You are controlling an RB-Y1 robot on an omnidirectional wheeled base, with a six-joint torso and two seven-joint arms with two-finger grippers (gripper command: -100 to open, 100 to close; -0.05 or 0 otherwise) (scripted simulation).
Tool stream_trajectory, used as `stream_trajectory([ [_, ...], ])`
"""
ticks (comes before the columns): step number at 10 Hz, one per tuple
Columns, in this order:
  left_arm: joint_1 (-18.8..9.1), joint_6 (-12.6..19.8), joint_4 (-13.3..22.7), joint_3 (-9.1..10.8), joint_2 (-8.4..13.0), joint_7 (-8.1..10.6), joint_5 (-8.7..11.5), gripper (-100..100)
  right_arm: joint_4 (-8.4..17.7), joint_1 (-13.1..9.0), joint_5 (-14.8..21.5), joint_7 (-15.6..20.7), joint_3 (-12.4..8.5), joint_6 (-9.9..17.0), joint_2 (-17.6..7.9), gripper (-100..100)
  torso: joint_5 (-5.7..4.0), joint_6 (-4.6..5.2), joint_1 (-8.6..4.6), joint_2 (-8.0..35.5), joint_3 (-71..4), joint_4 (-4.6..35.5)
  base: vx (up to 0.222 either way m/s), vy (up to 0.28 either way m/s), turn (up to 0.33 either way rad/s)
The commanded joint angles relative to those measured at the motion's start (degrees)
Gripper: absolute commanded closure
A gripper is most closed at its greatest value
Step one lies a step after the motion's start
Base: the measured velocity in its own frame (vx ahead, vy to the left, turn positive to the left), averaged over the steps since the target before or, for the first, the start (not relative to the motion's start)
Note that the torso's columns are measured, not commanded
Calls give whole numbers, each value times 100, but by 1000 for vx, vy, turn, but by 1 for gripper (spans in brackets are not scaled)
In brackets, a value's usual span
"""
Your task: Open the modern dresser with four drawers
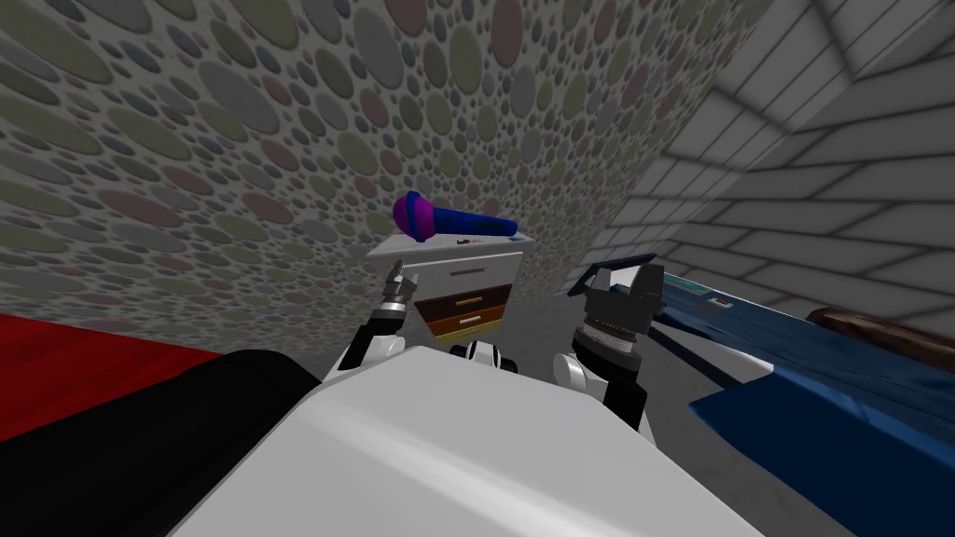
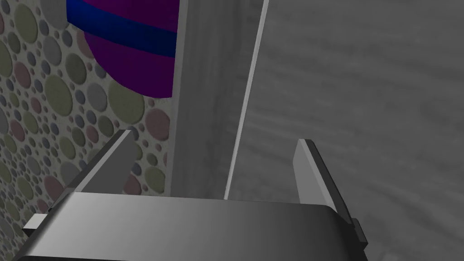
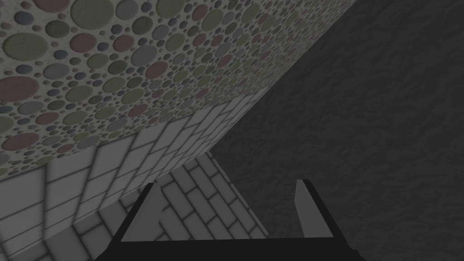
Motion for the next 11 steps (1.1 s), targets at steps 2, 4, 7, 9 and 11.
stream_trajectory([
  [2,142,310,-25,123,32,85,210,-100,0,0,0,0,0,0,0,0,0,-1,2,5,3,2,74,-139,67],
  [4,216,461,-38,193,47,125,320,-100,0,-1,0,0,0,0,0,0,-4,-10,-11,20,12,8,68,-150,60],
  [7,336,705,-58,307,26,191,499,-100,0,0,0,0,0,0,0,0,-4,-16,-7,27,16,11,83,-152,83],
  [9,420,873,-73,386,-25,236,622,-100,0,0,0,0,0,0,0,0,-8,-24,-10,46,28,18,76,-171,86],
  [11,500,1036,-87,462,-114,279,742,-100,0,-1,0,0,0,0,0,0,-4,-25,4,48,29,18,68,-159,71],
])
